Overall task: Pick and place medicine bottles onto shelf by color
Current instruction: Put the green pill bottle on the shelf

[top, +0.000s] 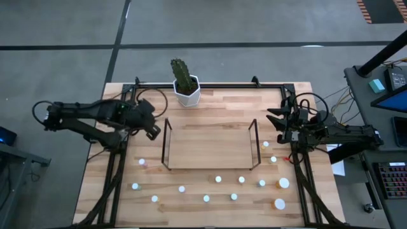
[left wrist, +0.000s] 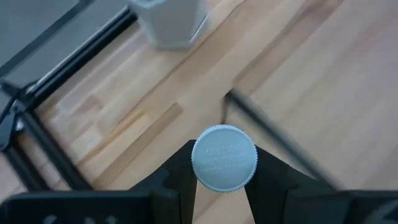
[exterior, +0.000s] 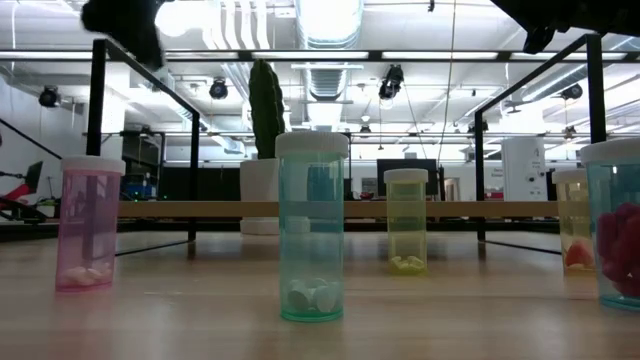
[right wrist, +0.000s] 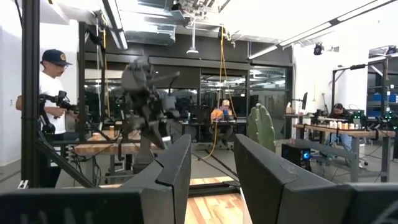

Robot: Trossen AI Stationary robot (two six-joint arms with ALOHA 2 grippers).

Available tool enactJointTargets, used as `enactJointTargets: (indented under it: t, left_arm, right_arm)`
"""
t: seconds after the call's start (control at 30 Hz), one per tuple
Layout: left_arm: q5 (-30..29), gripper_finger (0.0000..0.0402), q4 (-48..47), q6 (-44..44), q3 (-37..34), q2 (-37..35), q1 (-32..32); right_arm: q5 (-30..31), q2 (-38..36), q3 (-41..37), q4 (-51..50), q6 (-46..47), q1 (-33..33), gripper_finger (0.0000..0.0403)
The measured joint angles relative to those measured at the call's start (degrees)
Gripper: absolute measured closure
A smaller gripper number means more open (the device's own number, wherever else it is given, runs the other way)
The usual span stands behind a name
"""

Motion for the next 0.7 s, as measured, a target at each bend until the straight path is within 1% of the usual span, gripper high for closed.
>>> enactJointTargets:
  t: [0.1, 0.2, 0.37, 0.47, 0.57, 0.7]
  left_arm:
    - [1.0, 0.0308, 0.4, 2.5, 5.8, 4.7, 0.0]
    - [3.0, 0.0308, 2.8, 4.6, 11.4, 10.5, 0.0]
    - [6.6, 0.0308, 7.2, 6.8, 18.6, 20.1, -0.4]
    - [6.9, 0.0308, 7.8, 6.8, 21.3, 24.9, -1.2]
    - [7.0, 0.0308, 8.1, 6.5, 22.2, 28.5, -2.2]
    - [7.4, 0.0308, 10.6, 2.5, 22.3, 32.3, -3.5]
  right_arm:
    - [0.0, 0.0, 0.0, 0.0, 0.0, 0.0, 0.0291]
    - [0.0, 0.0, 0.0, 0.0, 0.0, 0.0, 0.0291]
    - [0.0, 0.0, 0.0, 0.0, 0.0, 0.0, 0.0291]
    - [0.0, 0.0, 0.0, 0.0, 0.0, 0.0, 0.0291]
    - [0.0, 0.0, 0.0, 0.0, 0.0, 0.0, 0.0291]
    - [0.0, 0.0, 0.0, -0.4, 0.0, 0.0, 0.0291]
